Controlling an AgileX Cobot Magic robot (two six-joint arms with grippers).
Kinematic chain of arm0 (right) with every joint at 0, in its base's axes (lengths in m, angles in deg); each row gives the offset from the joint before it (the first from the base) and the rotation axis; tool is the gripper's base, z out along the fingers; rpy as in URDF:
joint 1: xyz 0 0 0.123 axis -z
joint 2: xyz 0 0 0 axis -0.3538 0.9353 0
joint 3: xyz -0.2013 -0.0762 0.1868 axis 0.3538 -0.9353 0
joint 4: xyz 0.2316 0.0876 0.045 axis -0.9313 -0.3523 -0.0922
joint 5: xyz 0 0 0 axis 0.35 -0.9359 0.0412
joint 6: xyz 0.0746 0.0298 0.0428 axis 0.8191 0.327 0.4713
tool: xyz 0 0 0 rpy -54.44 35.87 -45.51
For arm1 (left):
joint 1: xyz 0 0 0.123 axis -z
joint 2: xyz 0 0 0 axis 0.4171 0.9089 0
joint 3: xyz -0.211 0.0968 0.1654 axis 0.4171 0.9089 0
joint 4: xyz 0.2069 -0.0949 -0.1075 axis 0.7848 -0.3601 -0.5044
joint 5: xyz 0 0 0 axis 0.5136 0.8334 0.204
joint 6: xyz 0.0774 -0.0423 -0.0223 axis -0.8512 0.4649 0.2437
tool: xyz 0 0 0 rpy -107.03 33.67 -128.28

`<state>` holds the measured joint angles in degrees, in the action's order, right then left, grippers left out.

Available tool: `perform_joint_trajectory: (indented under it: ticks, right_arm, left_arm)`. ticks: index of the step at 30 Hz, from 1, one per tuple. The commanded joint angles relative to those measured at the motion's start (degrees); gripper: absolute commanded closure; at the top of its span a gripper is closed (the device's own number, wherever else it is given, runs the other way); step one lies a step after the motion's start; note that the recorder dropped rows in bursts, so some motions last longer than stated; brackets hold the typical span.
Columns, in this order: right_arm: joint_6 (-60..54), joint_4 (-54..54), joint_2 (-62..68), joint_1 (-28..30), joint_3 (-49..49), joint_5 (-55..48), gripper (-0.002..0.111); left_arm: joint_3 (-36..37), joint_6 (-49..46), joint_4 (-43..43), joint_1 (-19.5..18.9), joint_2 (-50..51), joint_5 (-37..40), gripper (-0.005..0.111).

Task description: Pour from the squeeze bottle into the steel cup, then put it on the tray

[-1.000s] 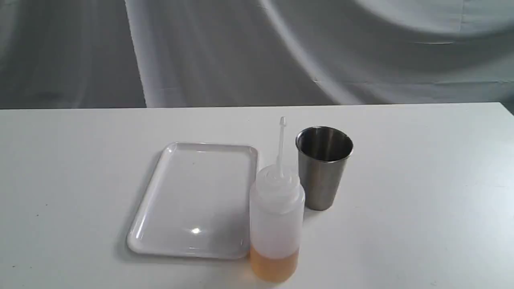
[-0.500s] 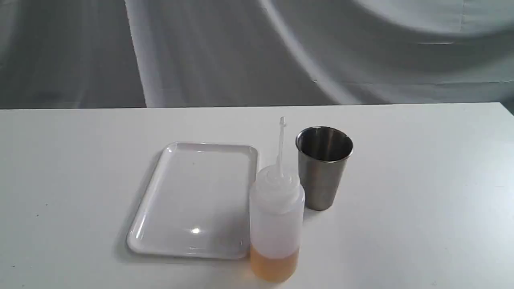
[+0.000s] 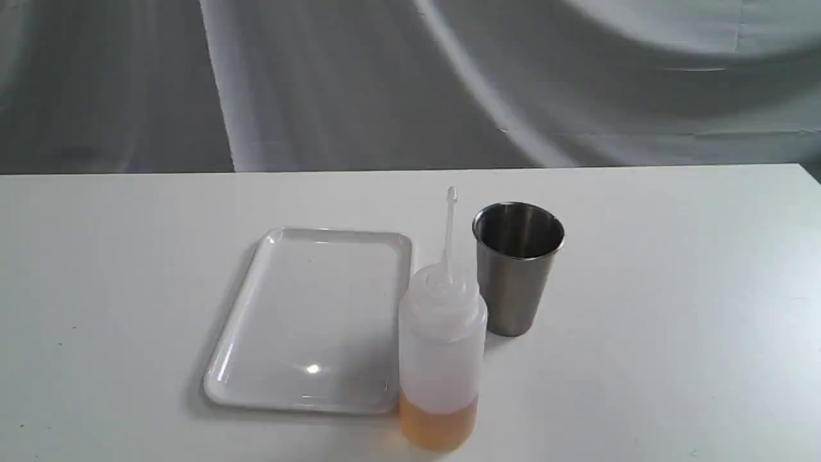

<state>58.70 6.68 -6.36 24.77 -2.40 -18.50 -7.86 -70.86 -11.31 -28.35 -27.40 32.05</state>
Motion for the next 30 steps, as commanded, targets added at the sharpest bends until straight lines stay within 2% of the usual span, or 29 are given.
perform_joint_trajectory:
  ticks: [1, 4, 11, 19, 30]
  right_arm:
    - [-1.0, 0.3, 0.8, -0.1, 0.4, 4.4, 0.108]
    - [-4.0, 6.4, 2.8, -0.1, 0.4, 8.2, 0.108]
    - [2.7, 6.4, 7.5, -0.1, 0.4, 8.6, 0.108]
    - [2.8, 9.6, 16.1, -0.1, 0.4, 5.3, 0.108]
    - [2.8, 10.7, 24.2, -0.1, 0.4, 7.8, 0.108]
  left_arm:
    - [0.3, 0.1, 0.0, 0.4, -0.3, -0.2, 0.098]
    - [0.3, 0.1, 0.0, 0.4, -0.3, -0.2, 0.098]
    - [0.3, 0.1, 0.0, 0.4, -0.3, -0.2, 0.098]
    - [0.3, 0.1, 0.0, 0.4, -0.3, -0.2, 0.098]
    - [0.3, 0.1, 0.0, 0.4, -0.3, -0.2, 0.098]
